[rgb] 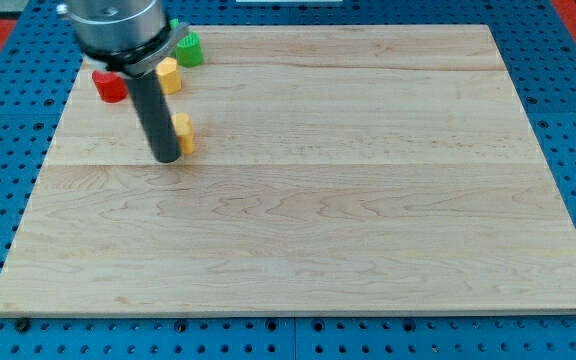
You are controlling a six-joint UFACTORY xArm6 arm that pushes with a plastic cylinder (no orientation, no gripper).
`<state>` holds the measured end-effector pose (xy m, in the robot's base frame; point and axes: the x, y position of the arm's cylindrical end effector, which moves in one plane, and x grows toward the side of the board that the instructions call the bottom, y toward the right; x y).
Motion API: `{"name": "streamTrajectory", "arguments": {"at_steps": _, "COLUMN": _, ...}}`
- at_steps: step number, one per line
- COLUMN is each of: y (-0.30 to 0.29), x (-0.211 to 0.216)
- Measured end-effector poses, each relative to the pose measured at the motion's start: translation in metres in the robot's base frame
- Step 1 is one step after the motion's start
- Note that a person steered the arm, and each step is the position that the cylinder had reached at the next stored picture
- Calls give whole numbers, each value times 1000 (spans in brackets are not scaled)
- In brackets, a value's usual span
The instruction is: Push yellow heart below yellow hexagon
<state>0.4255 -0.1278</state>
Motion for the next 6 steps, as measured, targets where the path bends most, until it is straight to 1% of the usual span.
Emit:
{"name": "streamTrajectory", "arguments": {"at_steps": 1, "y": 4, "x": -41}}
{"name": "streamTrajectory", "arguments": {"at_steps": 2, "y": -40, "x": -90}}
{"name": "streamTrajectory", "arguments": {"at_steps": 3, "y": -30, "x": -66}}
{"name": "streamTrajectory", "arguments": {"at_steps": 4, "y": 31, "x": -28}}
{"name": "streamTrajectory", "arguments": {"at_steps": 5, "y": 59, "x": -60}}
{"name": "streamTrajectory", "arguments": {"at_steps": 6, "y": 11, "x": -95}}
